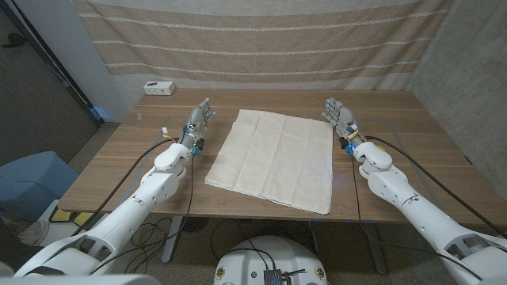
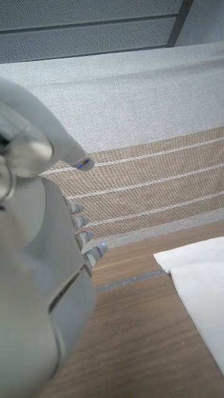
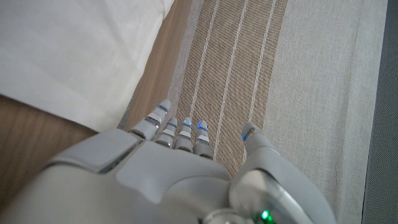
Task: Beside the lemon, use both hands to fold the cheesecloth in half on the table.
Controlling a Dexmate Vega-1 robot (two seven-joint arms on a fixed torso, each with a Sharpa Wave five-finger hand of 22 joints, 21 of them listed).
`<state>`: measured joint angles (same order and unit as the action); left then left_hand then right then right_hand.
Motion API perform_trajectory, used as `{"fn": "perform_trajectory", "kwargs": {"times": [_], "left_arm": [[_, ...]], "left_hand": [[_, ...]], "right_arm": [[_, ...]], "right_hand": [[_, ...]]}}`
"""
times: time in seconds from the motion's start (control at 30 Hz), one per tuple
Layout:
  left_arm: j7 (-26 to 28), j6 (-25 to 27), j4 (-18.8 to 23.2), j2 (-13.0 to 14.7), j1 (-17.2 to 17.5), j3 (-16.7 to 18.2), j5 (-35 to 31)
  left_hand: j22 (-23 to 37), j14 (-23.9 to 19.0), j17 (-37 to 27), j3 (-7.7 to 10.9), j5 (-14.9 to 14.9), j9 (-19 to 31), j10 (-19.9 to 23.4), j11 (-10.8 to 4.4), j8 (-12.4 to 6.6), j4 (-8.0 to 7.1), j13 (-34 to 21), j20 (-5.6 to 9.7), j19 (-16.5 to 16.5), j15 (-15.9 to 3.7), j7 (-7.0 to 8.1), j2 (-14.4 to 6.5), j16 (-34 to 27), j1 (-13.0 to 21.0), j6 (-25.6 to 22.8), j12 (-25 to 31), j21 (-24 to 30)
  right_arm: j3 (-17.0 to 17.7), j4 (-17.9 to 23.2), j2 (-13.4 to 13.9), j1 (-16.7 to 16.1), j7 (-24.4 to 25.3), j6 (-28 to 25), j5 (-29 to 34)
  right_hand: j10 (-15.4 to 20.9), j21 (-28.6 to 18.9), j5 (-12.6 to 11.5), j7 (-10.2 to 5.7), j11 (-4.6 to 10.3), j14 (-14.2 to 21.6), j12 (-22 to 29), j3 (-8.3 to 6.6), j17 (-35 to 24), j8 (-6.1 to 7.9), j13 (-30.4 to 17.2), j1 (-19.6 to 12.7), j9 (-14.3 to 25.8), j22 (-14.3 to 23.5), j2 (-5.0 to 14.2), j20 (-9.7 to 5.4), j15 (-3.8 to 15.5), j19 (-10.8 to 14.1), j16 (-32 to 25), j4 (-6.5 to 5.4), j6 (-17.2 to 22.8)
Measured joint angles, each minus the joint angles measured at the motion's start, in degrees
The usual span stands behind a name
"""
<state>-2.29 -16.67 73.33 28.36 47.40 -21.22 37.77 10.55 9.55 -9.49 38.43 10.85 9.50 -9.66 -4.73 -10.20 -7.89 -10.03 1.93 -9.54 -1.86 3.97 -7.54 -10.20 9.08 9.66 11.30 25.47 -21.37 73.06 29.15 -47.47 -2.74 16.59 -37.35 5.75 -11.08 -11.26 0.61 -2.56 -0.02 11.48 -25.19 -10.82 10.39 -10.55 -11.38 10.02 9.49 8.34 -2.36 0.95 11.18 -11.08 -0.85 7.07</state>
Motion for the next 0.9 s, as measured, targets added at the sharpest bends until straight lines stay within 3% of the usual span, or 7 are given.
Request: {"fn": "perform_trajectory", "kwargs": {"times": [0.07,0.23,0.33,0.63,0.9], "left_arm": [[0.0,-0.11,-0.2,-0.13,-0.15,-0.14,-0.07],[0.4,-0.9,-0.58,-0.25,-0.55,-0.73,-1.32],[1.44,-1.78,-0.66,-0.12,-0.73,-1.23,-3.14],[6.13,-3.72,-0.06,1.35,-1.41,-3.34,-12.16],[9.17,-3.77,0.54,2.91,-3.28,-6.05,-20.79]], "left_hand": [[-0.02,0.0,0.0,0.32,0.0,0.0,0.0,0.0,0.0,0.21,0.0,0.0,0.0,0.0,0.0,-0.34,0.0,0.46,0.0,0.39,0.0],[-0.17,-0.01,0.0,1.12,-0.27,0.26,2.59,1.04,-0.87,0.94,0.0,0.01,0.05,0.0,0.21,-0.75,-0.45,1.96,-2.0,1.43,0.0],[-0.16,-0.15,0.0,1.36,-0.48,0.26,5.3,1.79,-1.06,1.49,0.0,0.05,1.77,-0.13,-0.42,-0.99,-0.86,2.79,-4.83,1.94,0.48],[0.0,-4.33,0.01,1.43,-0.7,0.25,9.42,2.54,-1.95,2.68,0.01,-0.01,3.54,-0.2,-1.61,-1.36,-0.86,4.07,-10.74,2.27,0.81],[-0.01,-6.11,0.01,1.09,-0.9,0.25,10.57,2.37,-1.95,3.02,-0.09,-0.82,4.34,0.35,-1.46,-1.57,-1.3,4.31,-12.41,2.49,1.04]], "right_arm": [[-0.06,-0.02,0.04,0.04,0.19,-0.21,0.21],[-0.32,1.12,0.79,-0.08,2.66,-1.53,1.9],[-0.61,2.96,1.7,-0.55,6.54,-4.03,4.48],[-2.15,9.32,4.68,-1.49,16.4,-11.85,11.8],[-3.74,13.52,6.18,-1.57,23.93,-20.97,18.16]], "right_hand": [[0.44,0.0,0.0,0.0,-0.44,0.14,0.0,-0.64,0.14,0.0,0.0,-1.23,0.0,0.0,0.44,0.36,-0.14,0.36,0.0,0.77,0.0],[2.18,0.0,0.44,1.23,-1.72,2.8,0.0,-2.28,0.7,0.43,0.0,-6.68,0.0,0.24,-0.47,3.58,-2.79,1.73,-0.22,6.16,0.4],[2.76,0.0,0.68,0.92,-1.54,3.94,0.0,-2.88,0.7,0.65,0.0,-8.28,0.05,0.26,-0.96,5.02,-3.92,2.05,-0.44,7.85,1.77],[4.43,-0.44,0.68,-0.2,-1.28,5.58,0.41,-3.44,0.53,1.06,0.01,-10.27,0.27,0.26,-0.74,6.68,-4.15,2.74,-0.88,9.32,3.48],[5.63,-0.44,0.68,-0.72,-1.12,6.99,0.44,-3.92,0.53,1.06,0.01,-11.73,0.27,0.53,-0.18,6.77,-3.71,3.27,-0.89,9.79,3.99]]}}
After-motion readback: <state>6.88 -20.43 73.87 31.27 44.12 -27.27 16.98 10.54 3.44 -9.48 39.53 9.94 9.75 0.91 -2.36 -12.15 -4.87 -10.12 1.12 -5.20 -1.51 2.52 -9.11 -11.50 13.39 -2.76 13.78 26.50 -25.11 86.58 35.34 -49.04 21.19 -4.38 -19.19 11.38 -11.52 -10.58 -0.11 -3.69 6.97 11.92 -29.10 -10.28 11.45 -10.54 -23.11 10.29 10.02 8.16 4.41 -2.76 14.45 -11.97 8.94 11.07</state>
